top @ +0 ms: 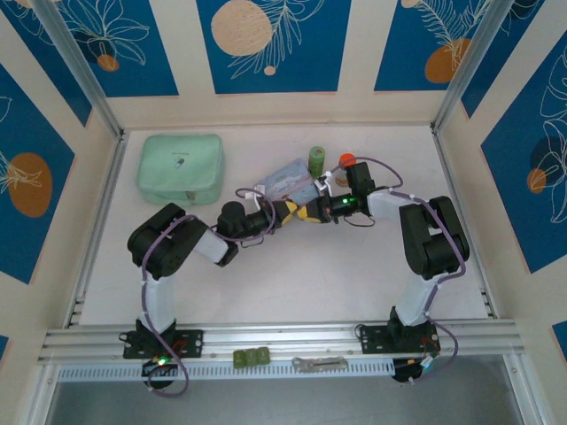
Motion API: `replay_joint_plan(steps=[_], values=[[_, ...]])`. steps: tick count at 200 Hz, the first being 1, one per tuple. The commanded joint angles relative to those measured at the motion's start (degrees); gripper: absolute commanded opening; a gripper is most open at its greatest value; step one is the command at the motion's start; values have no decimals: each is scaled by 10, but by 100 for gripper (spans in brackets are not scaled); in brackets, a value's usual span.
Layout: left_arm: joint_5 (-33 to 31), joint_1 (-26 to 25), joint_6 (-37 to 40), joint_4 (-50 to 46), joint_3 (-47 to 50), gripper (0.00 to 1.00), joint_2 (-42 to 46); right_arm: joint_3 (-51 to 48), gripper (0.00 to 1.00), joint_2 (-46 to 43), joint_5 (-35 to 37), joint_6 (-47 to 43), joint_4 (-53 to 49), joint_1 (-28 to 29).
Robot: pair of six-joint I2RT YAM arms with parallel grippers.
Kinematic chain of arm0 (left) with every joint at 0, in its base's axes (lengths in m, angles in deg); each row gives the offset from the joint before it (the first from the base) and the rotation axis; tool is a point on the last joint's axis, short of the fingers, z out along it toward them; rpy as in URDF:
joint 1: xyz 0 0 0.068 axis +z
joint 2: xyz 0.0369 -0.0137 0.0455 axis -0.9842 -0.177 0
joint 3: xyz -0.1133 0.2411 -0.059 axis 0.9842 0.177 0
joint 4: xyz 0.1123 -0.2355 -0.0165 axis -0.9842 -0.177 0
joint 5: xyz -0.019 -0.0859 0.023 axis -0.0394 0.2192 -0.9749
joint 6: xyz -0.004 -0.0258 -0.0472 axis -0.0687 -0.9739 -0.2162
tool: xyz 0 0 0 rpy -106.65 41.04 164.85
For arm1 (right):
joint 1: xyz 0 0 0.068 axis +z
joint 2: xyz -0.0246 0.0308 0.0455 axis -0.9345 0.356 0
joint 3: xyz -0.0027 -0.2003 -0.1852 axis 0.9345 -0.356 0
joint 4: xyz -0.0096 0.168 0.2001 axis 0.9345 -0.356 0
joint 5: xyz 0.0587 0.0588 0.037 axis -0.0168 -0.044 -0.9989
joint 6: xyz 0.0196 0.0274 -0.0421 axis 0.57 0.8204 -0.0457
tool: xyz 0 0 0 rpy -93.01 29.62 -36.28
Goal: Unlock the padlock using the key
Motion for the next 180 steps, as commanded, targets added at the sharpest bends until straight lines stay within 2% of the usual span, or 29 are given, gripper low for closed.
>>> replay_joint_plan(steps=[1, 25, 54, 70, 92, 120, 142, 155, 164, 180], values=[[213, -68, -6, 40, -20, 0, 13, 44, 0, 16, 44, 61, 140, 31], [203, -68, 2, 41, -12, 0, 17, 19, 0, 16, 61, 144, 203, 32], [197, -66, 17, 41, -10, 0, 15, -25, 0, 21, 46, 279, 322, 28], [206, -61, 35, 41, -10, 0, 17, -38, 0, 34, 25, 364, 370, 21], [220, -50, 62, 41, -5, 0, 29, -71, 0, 53, -11, 503, 498, 15], [231, -43, 90, 41, 3, 0, 48, -96, 0, 64, -22, 662, 626, 15], [230, -43, 115, 41, 7, 0, 61, -119, 0, 80, 16, 830, 754, 23], [226, -43, 126, 41, 9, 0, 65, -134, 0, 105, 65, 956, 851, 33], [225, -43, 134, 40, 10, 0, 66, -142, 0, 113, 89, 1033, 856, 47], [222, -43, 151, 41, 14, 0, 70, -153, 0, 107, 152, 1094, 855, 79]])
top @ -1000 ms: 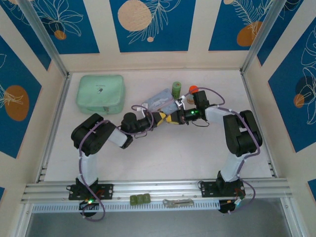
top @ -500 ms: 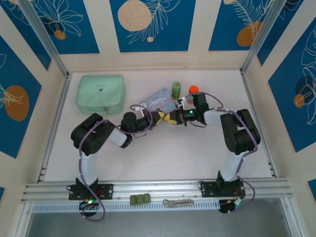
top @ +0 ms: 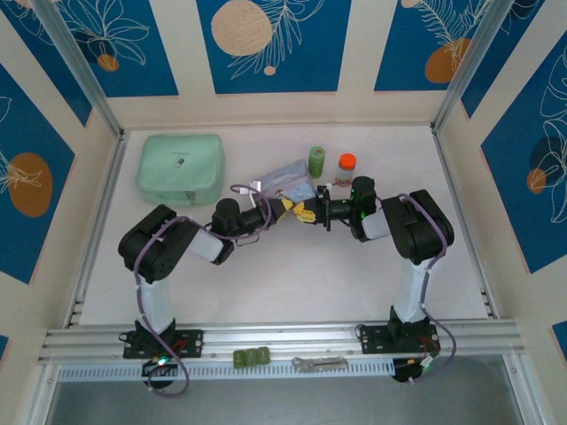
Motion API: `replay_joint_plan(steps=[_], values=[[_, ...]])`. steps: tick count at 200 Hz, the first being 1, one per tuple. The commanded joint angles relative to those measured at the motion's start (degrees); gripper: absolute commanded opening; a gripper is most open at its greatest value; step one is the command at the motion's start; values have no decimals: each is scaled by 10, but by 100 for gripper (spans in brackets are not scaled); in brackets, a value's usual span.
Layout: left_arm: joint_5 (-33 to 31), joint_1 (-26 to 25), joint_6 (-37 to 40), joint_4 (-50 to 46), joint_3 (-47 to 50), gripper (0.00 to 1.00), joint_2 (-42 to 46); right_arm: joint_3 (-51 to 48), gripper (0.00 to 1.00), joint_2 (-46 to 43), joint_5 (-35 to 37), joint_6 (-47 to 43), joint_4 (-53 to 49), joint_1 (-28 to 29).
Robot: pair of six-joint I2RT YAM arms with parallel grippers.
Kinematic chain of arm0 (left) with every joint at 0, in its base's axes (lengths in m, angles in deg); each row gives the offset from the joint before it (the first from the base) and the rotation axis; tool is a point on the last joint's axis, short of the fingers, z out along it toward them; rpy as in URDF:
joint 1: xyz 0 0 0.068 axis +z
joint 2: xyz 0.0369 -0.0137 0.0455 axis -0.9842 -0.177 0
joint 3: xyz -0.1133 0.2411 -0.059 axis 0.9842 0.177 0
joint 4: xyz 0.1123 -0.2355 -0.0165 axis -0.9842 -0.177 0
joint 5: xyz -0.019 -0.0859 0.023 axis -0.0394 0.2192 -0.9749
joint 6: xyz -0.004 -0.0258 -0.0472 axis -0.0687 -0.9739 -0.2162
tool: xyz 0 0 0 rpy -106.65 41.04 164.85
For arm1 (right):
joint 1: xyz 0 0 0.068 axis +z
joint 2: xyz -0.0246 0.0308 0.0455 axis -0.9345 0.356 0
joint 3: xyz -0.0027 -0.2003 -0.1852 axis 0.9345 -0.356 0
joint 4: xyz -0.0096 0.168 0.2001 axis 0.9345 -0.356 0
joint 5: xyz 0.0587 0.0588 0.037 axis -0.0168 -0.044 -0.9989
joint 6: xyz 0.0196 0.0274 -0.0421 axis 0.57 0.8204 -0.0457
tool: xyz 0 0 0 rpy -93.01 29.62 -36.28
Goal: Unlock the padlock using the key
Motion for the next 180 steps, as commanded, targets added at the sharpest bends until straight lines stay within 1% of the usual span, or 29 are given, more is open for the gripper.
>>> replay_joint_plan(steps=[1, 19, 36, 46, 63, 84, 94, 117, 130, 152, 180], values=[[210, -63, 60, 65, 2, 0, 33, 3, 0, 14, 215, 293, 114, 67], [202, -64, 81, 65, 12, 0, 37, 16, 0, 5, 273, 342, 114, 94], [194, -64, 93, 65, 19, 0, 35, 24, 0, -4, 331, 358, 114, 105], [191, -64, 94, 65, 20, 0, 31, 28, 0, -3, 343, 360, 114, 105], [188, -63, 85, 65, 18, 0, 25, 39, 0, 10, 332, 353, 114, 101], [176, -60, 66, 65, 18, 0, 16, 32, 0, 23, 310, 313, 113, 91], [165, -58, 59, 65, 20, 0, 13, 21, 2, 26, 304, 285, 111, 85], [151, -58, 57, 65, 23, 0, 16, -3, 8, 29, 301, 233, 104, 82], [151, -58, 62, 65, 23, 0, 22, -8, 11, 34, 302, 227, 114, 82], [158, -58, 69, 65, 18, 0, 25, -10, 13, 27, 299, 215, 114, 83], [155, -58, 70, 65, 18, 0, 28, -19, 27, 5, 286, 186, 98, 71]])
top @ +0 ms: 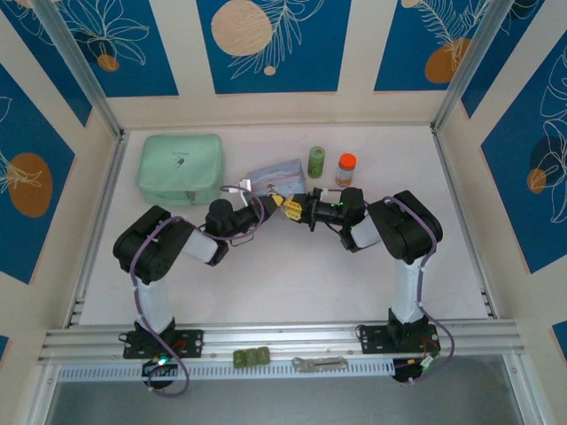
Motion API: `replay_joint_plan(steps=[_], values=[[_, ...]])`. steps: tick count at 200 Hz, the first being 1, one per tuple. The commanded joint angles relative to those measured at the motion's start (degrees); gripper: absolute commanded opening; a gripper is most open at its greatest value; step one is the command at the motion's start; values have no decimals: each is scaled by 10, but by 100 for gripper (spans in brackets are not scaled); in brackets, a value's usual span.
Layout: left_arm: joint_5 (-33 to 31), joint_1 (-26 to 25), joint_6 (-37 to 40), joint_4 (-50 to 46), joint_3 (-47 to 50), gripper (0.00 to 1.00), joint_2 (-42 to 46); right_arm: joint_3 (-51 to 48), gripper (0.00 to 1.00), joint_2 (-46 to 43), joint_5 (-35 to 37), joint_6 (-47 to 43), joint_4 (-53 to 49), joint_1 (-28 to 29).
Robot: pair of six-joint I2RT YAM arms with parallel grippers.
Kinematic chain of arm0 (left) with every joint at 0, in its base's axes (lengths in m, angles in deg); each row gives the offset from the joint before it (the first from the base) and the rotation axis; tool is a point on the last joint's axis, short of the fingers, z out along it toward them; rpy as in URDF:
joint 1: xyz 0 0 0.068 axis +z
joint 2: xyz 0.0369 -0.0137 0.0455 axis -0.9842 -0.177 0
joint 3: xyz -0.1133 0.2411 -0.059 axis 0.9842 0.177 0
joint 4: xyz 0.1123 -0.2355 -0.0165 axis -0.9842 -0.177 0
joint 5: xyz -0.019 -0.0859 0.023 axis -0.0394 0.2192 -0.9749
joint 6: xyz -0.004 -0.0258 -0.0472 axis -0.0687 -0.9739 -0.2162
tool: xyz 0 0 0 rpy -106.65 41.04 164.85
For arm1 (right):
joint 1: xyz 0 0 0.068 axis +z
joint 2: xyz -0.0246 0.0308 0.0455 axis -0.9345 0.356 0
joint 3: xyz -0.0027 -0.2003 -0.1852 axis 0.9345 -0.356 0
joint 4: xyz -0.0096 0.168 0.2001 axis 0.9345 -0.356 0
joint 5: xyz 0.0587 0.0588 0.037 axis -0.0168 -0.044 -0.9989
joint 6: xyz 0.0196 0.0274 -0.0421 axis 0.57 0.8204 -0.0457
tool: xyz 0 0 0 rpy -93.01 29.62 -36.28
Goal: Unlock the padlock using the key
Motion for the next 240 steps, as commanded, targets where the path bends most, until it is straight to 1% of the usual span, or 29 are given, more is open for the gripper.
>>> replay_joint_plan(steps=[1, 16, 48, 57, 69, 79, 83, 100, 110, 120, 138, 165, 175, 188, 213, 240], values=[[205, -80, 18, 55, -6, 0, 15, 2, 28, -17, 81, 64, -12, 7], [195, -79, 11, 55, -5, 0, 14, -15, 35, -36, 76, 29, -43, -5], [147, -77, -13, 55, 12, 0, 11, -40, 43, -104, 62, -82, -142, -28], [132, -74, -19, 55, 17, 0, 8, -43, 44, -132, 56, -122, -192, -33], [118, -73, -24, 54, 19, 0, 3, -41, 45, -174, 49, -193, -283, -39], [108, -72, -27, 55, 20, 0, 0, -32, 47, -219, 49, -269, -383, -43], [105, -72, -28, 54, 21, 0, -2, -25, 47, -236, 53, -303, -439, -44], [91, -70, -35, 48, 19, 0, -8, 9, 51, -305, 91, -450, -648, -42], [84, -69, -35, 38, 17, 0, -8, 26, 55, -337, 124, -517, -740, -40], [80, -69, -31, 21, 15, 0, -7, 35, 57, -362, 151, -571, -800, -37], [75, -69, -24, -17, 9, 0, 0, 56, 56, -388, 182, -655, -881, -30], [68, -69, -12, -61, 6, 0, 13, 121, 53, -385, 257, -789, -1016, 11], [68, -69, -9, -69, 6, 0, 16, 141, 53, -375, 280, -821, -1047, 23], [68, -69, -8, -75, 6, 0, 15, 151, 52, -359, 279, -836, -1063, 26], [68, -69, 0, -91, 3, 0, 17, 138, 52, -341, 267, -825, -1047, 25], [73, -67, 40, -165, -7, 0, 51, 116, 52, -338, 273, -799, -1021, 22]])
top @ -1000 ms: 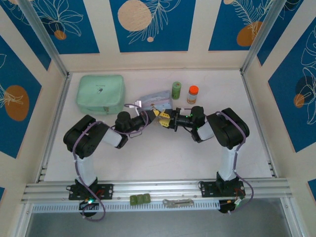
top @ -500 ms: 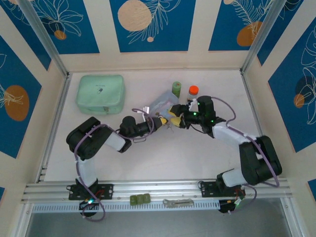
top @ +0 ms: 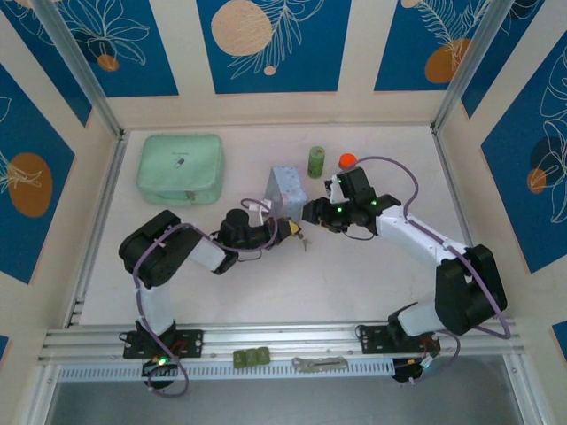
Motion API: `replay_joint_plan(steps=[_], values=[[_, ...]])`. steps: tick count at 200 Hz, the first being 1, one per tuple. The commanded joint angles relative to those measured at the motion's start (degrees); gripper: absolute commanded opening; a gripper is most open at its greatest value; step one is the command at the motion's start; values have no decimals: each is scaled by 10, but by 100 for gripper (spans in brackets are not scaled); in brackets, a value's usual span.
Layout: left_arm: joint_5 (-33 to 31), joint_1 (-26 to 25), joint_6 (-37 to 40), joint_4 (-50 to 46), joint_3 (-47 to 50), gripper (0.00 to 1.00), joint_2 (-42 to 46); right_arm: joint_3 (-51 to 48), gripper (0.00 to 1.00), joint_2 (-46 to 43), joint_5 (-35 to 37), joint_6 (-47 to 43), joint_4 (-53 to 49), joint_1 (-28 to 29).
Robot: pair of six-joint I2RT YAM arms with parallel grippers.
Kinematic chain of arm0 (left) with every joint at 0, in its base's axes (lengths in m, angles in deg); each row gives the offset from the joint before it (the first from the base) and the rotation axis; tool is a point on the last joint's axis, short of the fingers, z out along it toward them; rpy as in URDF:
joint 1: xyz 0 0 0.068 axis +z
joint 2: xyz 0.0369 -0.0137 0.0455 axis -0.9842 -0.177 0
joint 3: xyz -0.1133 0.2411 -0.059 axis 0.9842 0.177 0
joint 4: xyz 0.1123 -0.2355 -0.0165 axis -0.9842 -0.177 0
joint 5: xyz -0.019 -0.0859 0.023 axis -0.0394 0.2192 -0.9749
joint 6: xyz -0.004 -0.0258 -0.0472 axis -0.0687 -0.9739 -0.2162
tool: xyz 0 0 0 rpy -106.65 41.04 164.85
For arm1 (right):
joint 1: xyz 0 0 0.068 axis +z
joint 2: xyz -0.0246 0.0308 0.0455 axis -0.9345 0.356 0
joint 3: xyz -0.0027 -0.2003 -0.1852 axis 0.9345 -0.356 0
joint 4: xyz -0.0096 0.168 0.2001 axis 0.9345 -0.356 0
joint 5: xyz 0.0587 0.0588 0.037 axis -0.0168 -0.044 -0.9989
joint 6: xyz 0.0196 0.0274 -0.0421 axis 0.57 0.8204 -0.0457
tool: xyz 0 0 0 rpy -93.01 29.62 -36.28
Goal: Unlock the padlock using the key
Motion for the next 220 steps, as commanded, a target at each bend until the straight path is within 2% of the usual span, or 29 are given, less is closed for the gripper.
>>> replay_joint_plan(steps=[1, 39, 61, 109, 176, 220], values=[[14, -1, 52, -54, -20, 0, 48, -16, 52, 2, 15, -5, -16, -5], [1, 3, 177, -267, -57, 0, 144, -32, 52, -2, -8, 17, 16, -26], [-5, 6, 221, -344, -75, 0, 178, -25, 52, -6, -8, 6, 12, -27], [-9, 8, 241, -375, -79, 0, 176, -39, 57, -42, 6, -1, 10, -35], [-40, 5, 297, -453, -101, 0, 162, -84, 56, -60, -1, 21, 18, -42], [-68, -8, 305, -455, -107, 0, 126, -83, 56, -65, 2, 23, 17, -41]])
